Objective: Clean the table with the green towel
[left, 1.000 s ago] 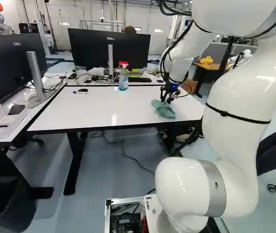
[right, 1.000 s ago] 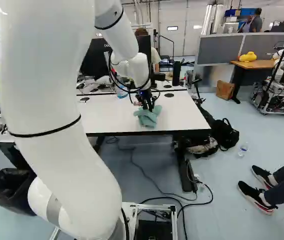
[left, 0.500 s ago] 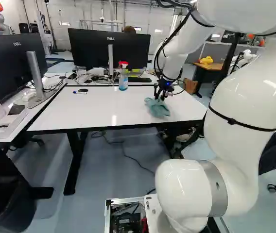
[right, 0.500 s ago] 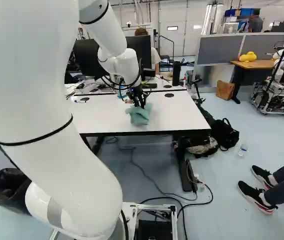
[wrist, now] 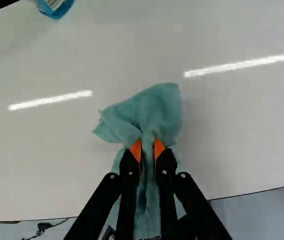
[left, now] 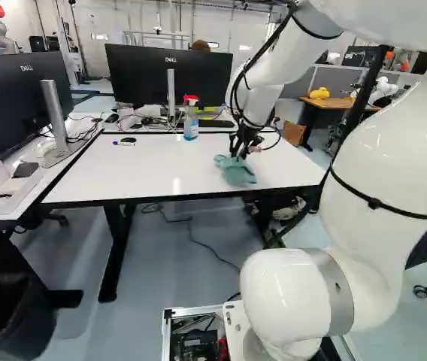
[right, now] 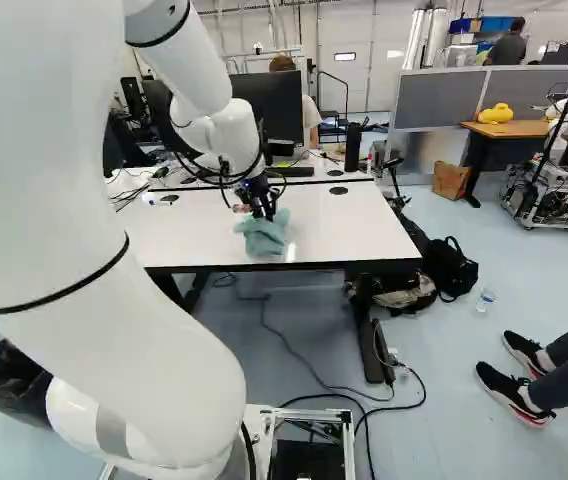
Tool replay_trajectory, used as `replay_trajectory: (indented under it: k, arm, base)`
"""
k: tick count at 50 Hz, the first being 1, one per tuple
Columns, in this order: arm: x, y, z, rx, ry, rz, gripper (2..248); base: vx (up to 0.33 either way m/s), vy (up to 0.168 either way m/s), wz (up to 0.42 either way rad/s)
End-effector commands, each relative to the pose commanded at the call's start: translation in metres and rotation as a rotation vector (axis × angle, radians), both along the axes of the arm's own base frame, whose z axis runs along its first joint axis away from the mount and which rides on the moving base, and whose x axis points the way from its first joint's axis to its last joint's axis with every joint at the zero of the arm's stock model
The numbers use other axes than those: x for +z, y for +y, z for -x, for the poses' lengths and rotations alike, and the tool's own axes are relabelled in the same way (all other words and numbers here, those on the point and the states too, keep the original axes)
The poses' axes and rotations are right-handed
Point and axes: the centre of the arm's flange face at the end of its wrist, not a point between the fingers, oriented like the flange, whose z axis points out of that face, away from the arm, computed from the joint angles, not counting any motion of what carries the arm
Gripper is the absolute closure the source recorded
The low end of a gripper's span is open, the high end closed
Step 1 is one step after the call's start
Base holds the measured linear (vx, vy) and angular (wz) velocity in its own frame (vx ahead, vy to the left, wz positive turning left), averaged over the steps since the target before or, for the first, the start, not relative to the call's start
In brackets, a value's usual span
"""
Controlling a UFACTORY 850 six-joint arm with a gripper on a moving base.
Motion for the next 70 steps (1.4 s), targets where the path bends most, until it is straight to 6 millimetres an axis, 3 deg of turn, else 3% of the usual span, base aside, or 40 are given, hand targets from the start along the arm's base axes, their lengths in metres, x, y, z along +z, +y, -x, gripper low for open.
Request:
replay_trajectory:
  k: [11,33,70]
  arm:
    - [0.0,0.014,0.014,0.031,0.001,0.0,200]
    - [0.0,0.013,0.011,0.027,0.001,0.0,200]
    - [0.0,-0.045,-0.034,-0.087,-0.006,0.001,200]
  base:
    - [0.0,0.0,0.0]
    - [0.0,0.0,0.0]
    - [0.0,0.0,0.0]
